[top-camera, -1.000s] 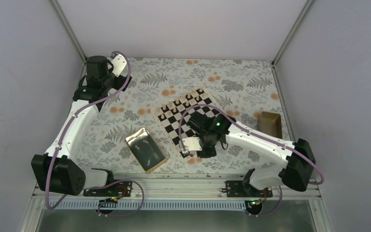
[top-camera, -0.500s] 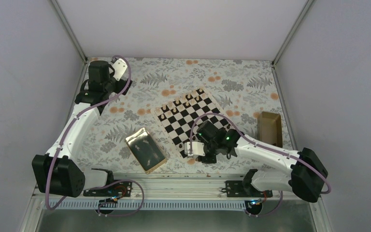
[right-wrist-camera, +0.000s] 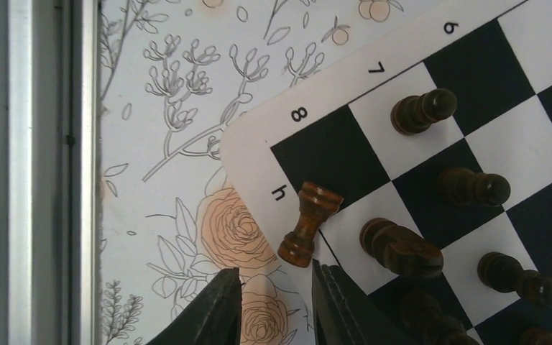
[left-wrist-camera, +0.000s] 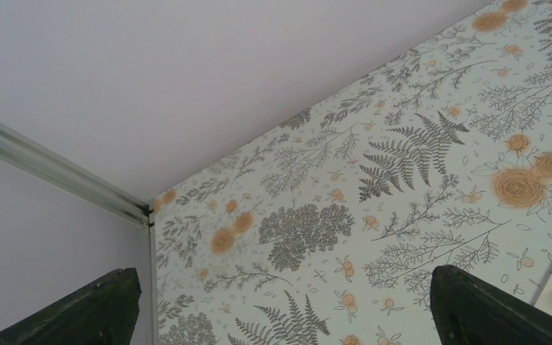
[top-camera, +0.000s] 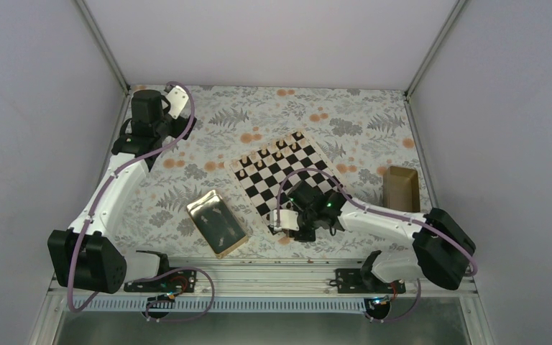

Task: Set up the chess pieces on the board
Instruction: Pick up the chess piece from the storage box.

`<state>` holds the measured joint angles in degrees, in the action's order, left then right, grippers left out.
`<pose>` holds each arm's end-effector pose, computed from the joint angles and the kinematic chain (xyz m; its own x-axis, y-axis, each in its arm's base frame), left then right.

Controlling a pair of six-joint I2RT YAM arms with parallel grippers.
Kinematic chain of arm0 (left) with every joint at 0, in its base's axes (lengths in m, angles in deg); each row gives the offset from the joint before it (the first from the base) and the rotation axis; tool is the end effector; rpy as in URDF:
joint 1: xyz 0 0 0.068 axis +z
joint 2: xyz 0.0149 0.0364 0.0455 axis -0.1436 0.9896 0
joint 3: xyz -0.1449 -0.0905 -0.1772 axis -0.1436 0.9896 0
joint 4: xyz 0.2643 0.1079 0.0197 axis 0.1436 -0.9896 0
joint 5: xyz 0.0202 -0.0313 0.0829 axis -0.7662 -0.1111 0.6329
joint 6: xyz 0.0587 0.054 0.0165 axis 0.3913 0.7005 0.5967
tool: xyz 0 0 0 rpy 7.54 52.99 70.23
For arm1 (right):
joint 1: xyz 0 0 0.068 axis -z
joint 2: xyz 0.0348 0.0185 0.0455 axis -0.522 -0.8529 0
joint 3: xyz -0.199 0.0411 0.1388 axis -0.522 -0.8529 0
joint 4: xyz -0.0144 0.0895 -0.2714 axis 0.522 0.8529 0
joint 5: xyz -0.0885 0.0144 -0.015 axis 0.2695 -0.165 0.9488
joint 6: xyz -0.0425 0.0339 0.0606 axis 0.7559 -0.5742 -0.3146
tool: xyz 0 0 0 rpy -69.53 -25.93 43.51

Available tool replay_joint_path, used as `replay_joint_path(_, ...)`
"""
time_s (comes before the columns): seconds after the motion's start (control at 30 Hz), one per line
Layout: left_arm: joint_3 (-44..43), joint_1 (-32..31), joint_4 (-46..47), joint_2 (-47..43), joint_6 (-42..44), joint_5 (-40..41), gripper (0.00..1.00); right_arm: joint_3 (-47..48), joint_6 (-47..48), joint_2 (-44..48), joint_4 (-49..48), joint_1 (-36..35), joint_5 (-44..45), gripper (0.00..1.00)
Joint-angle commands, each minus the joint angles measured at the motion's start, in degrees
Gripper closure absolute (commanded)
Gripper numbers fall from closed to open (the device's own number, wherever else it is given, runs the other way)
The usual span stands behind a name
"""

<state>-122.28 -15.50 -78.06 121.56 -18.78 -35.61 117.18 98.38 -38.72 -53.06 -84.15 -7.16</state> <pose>0.3545 -0.0401 0.2979 -0.3762 0.4697 -0.7987 0.2448 0.8818 0.4032 0.1501 0.2224 0.0978 0.0638 -0.8989 -0.4335 -0.9963 -0.0320 -0.0803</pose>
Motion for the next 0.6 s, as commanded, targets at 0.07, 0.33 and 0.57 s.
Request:
replay_joint_path(0.07, 0.3, 0.0, 0.9, -1.0, -1.0, -0.4, 0.00, 0.3, 0.0, -3.4, -1.6, 1.1, 0.2, 0.72)
replay_joint_path(0.33, 0.2, 0.0, 1.0, -0.8, -1.2, -0.9, 0.00, 0.6, 0.3, -5.0, -2.2, 1.5, -0.1, 0.73)
replay_joint_path(0.57, -0.1, 0.0, 0.8, -0.8, -1.4, -1.4, 0.00, 1.4, 0.6, -7.2, -2.5, 1.7, -0.1, 0.73)
